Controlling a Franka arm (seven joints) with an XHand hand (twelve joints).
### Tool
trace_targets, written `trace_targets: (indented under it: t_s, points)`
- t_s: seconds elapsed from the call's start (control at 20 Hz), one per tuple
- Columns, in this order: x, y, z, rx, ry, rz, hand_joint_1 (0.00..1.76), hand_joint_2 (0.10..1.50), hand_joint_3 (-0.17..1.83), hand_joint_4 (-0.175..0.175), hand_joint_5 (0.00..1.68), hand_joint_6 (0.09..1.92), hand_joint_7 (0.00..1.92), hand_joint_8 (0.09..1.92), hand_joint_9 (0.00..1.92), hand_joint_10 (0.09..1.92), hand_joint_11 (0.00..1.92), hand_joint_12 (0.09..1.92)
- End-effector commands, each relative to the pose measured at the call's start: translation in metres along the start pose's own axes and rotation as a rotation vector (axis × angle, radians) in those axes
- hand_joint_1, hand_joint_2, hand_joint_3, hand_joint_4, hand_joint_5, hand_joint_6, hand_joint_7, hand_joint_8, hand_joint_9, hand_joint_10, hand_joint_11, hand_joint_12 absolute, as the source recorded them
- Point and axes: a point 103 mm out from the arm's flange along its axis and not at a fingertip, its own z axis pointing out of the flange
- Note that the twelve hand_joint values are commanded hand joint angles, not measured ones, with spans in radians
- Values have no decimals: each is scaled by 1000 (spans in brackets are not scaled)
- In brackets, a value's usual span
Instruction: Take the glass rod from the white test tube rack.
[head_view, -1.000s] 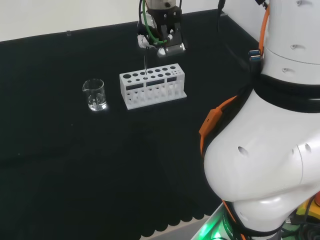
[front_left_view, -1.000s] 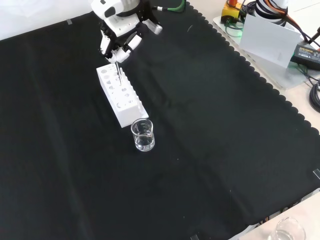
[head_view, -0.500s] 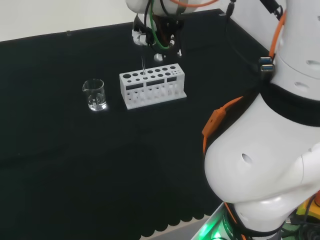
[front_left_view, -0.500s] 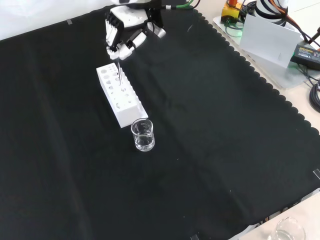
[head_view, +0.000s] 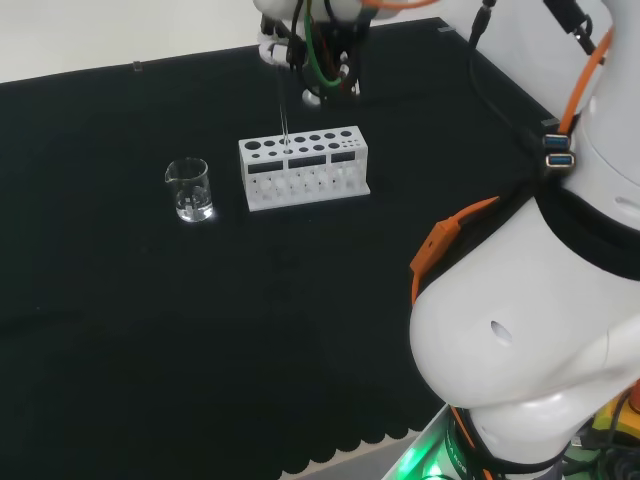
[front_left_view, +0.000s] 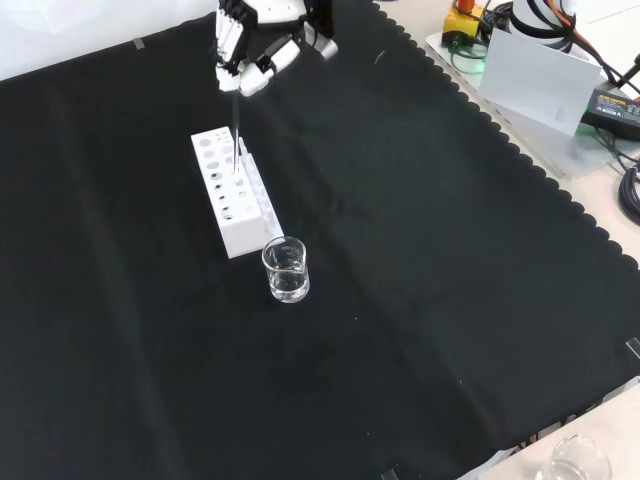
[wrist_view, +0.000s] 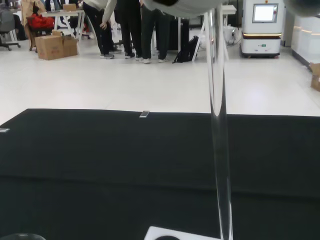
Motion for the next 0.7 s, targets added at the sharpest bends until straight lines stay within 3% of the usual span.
trace_targets:
  t_s: [0.05,0.4,0.7]
  points:
    - [14,-5,-83,60,-41,1,1321,1032,-175,-110,1381,223,1473,332,1701,371,1597,533]
    - [24,-20,-133,53,-55,2,1322,1027,-175,-109,1417,151,1491,296,1719,351,1606,541]
    - [38,-35,-151,59,-44,-23,1323,1026,-175,-114,1420,144,1496,288,1724,349,1609,544]
